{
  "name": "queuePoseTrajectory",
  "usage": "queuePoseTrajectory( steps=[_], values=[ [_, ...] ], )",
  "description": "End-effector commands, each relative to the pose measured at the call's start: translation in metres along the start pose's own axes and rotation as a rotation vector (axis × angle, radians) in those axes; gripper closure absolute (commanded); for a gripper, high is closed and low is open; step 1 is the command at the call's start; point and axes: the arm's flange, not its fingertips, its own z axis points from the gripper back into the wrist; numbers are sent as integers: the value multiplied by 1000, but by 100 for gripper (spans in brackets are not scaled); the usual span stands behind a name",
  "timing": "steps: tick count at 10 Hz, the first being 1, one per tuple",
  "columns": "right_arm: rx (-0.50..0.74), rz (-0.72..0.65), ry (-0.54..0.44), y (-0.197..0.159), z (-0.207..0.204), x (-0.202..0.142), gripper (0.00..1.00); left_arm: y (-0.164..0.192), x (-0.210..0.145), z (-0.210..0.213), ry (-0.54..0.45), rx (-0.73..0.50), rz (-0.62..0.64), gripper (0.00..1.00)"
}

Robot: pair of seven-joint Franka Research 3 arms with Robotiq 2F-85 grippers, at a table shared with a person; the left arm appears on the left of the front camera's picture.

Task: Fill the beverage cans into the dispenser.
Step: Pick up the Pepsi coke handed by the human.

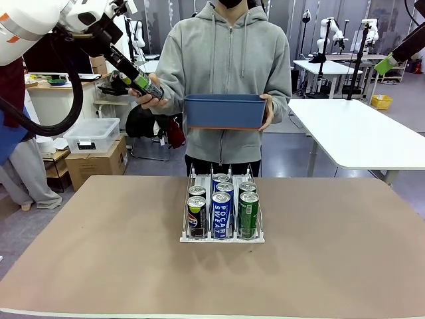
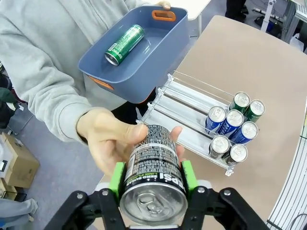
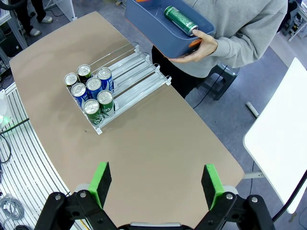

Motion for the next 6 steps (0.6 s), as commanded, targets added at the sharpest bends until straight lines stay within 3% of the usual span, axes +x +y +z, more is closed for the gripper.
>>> queuePoseTrajectory(
  steps=[1,2,5,6],
  values=[
    [0,0,1,0,-1,0,0,-3,-6,3,15,34,19,80],
    [0,0,1,0,-1,0,0,-3,-7,4,19,25,20,99],
    [0,0,1,0,-1,0,0,-7,-5,8,39,44,4,100],
    [0,0,1,0,-1,0,0,-9,-5,9,45,46,-5,62]
  ],
)
